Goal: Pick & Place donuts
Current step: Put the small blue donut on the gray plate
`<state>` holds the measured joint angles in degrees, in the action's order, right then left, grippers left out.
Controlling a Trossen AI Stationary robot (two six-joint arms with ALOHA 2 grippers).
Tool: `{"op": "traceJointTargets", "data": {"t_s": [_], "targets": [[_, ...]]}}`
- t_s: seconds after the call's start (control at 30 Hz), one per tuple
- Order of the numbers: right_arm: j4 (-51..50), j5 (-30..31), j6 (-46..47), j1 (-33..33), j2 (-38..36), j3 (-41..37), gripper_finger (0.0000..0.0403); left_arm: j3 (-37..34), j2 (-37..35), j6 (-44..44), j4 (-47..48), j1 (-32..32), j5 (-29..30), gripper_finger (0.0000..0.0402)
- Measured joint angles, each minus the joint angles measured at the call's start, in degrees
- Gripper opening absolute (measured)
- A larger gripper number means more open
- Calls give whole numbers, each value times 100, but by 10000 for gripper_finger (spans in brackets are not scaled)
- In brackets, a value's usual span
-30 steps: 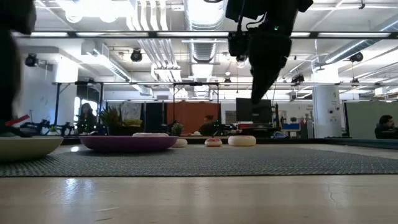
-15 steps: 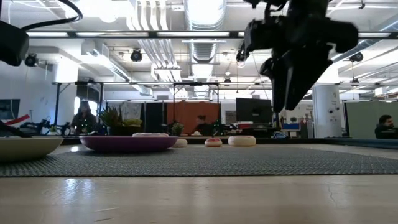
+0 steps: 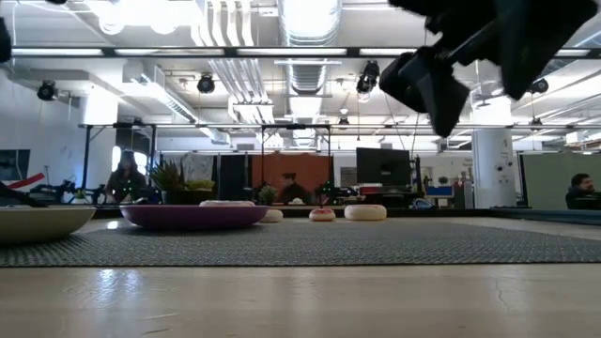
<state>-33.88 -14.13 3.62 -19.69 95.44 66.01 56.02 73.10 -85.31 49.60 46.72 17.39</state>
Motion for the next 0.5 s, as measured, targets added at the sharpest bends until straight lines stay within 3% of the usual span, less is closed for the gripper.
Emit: {"op": "traceJointTargets", "data": {"t_s": [0.23, 0.5], "targets": [[318, 105, 1722, -673, 668, 628, 229, -196, 2, 440, 48, 17, 395, 163], [-458, 686, 2630, -1168, 1839, 1910, 228, -283, 2, 712, 51, 441, 814, 163]]}}
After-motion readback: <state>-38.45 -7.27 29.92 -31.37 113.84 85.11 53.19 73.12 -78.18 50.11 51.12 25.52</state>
